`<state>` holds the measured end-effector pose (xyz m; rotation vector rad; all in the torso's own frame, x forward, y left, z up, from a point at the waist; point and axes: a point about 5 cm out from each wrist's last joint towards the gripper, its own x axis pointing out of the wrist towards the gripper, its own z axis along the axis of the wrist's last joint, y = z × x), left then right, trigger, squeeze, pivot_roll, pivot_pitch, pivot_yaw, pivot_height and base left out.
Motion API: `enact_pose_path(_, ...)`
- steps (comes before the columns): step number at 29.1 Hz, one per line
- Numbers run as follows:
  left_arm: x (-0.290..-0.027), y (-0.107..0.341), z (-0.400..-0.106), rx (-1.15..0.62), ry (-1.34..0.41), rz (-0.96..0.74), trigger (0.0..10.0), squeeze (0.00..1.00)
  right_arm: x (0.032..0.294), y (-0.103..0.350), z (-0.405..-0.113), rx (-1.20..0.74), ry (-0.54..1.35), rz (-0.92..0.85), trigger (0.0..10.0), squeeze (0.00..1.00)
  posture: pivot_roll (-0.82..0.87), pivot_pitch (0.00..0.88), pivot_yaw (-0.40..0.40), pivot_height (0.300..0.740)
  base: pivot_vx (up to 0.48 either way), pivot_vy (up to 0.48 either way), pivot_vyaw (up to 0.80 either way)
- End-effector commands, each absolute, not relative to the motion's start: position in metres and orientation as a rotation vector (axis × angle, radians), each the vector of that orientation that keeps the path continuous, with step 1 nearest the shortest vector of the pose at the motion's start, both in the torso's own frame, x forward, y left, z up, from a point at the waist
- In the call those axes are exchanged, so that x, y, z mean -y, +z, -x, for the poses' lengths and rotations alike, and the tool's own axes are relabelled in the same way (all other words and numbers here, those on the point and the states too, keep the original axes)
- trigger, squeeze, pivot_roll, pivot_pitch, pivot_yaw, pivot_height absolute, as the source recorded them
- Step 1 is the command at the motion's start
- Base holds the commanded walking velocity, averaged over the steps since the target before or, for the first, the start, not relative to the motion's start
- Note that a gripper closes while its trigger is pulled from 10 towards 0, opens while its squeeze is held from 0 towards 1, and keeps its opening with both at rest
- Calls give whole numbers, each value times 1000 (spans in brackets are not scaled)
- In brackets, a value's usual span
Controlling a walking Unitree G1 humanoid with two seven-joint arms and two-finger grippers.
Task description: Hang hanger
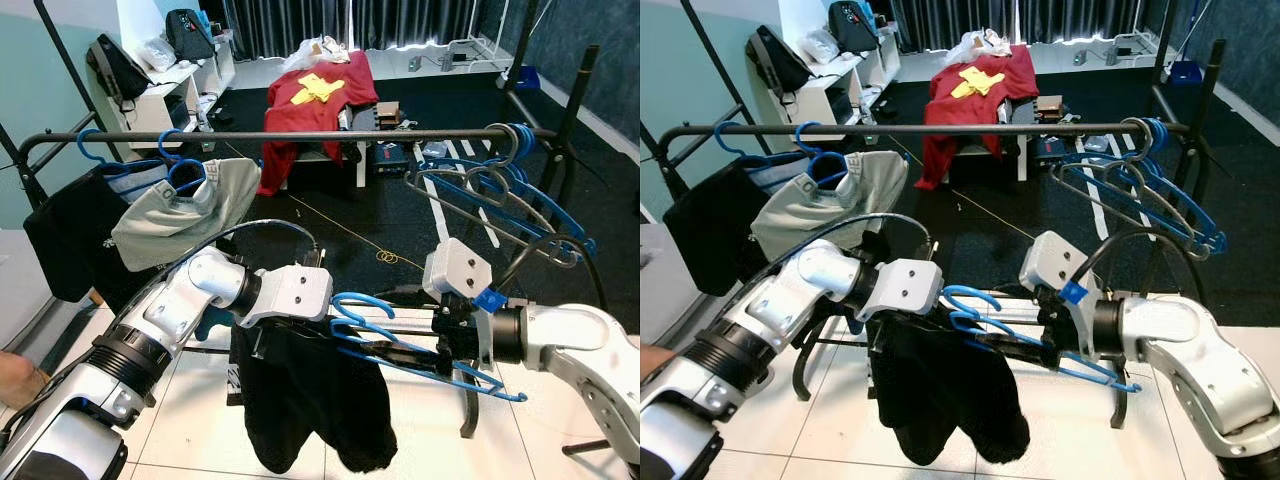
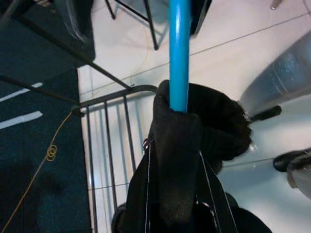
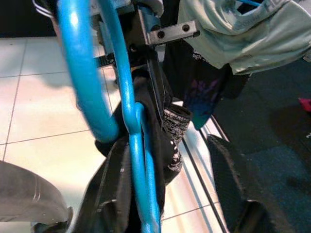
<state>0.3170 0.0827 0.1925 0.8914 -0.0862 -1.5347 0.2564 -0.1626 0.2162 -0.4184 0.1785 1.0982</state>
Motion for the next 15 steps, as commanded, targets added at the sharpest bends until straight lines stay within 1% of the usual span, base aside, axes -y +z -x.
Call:
enact_pose_path(1, -80, 199, -314, 137, -1537, -893, 10000, 0, 161, 217, -260, -163, 1084, 432, 0, 0, -130, 0, 86, 740, 0, 0, 0)
enact_pose_path(8, -76, 203, -313, 176, -1530, -905, 10000, 0, 161, 214, -259, -189, 1112, 451, 0, 0, -130, 0, 84, 740, 0, 0, 0)
enact_pose_path(13, -73, 213, -316, 256, -1481, -956, 10000, 0, 158, 204, -255, -240, 1156, 464, 0, 0, -130, 0, 82, 740, 0, 0, 0)
enact_pose_path(15, -73, 215, -317, 264, -1477, -942, 10000, 0, 158, 205, -256, -231, 1145, 465, 0, 0, -131, 0, 84, 740, 0, 0, 0)
